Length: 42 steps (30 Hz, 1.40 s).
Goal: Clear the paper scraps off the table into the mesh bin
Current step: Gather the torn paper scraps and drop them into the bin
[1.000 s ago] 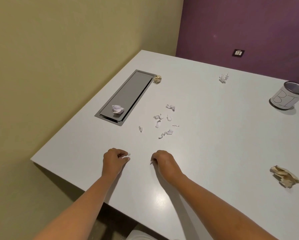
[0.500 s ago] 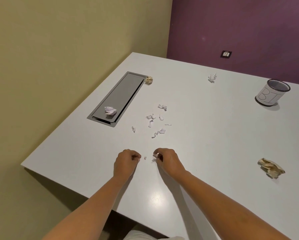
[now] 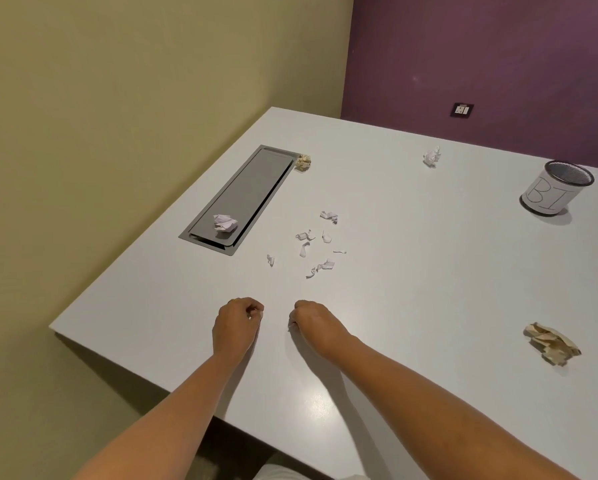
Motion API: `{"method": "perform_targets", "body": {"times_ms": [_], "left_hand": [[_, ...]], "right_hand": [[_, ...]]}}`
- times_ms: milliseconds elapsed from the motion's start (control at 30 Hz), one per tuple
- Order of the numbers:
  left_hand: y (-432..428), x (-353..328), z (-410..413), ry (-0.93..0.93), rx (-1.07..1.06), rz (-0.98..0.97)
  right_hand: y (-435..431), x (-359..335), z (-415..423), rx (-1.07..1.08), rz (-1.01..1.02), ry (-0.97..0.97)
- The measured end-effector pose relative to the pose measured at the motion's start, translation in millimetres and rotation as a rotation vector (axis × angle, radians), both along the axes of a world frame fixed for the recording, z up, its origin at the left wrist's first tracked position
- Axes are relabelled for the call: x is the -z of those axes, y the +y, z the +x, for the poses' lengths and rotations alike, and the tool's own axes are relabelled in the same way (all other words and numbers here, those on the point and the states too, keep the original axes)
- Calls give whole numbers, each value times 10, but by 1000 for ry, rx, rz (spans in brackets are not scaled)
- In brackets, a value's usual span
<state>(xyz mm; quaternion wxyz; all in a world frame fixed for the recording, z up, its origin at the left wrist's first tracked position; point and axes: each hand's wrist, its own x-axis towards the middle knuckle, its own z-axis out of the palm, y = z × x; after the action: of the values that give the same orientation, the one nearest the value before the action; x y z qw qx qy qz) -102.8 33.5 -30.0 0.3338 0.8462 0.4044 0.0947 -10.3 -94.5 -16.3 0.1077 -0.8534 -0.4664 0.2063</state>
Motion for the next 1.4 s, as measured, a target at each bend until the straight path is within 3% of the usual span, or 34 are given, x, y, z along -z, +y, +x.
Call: {"method": "perform_targets", "body": {"times_ms": [267, 733, 933, 1133, 1400], "left_hand": [[-193, 8, 285, 39, 131, 42], [-1078, -38, 1690, 32, 743, 189], [-1299, 10, 2404, 18, 816, 258], [-1415, 163, 2786, -31, 803, 332], [-1289, 300, 3094, -121, 883, 485]], "right_hand": [[-459, -16, 462, 198, 2, 49], [-1767, -195, 1789, 703, 152, -25], [-2106, -307, 2435, 835, 186, -66], [-2339, -577, 3266, 898, 241, -231], [-2582, -887, 4250, 1181, 332, -404]]}}
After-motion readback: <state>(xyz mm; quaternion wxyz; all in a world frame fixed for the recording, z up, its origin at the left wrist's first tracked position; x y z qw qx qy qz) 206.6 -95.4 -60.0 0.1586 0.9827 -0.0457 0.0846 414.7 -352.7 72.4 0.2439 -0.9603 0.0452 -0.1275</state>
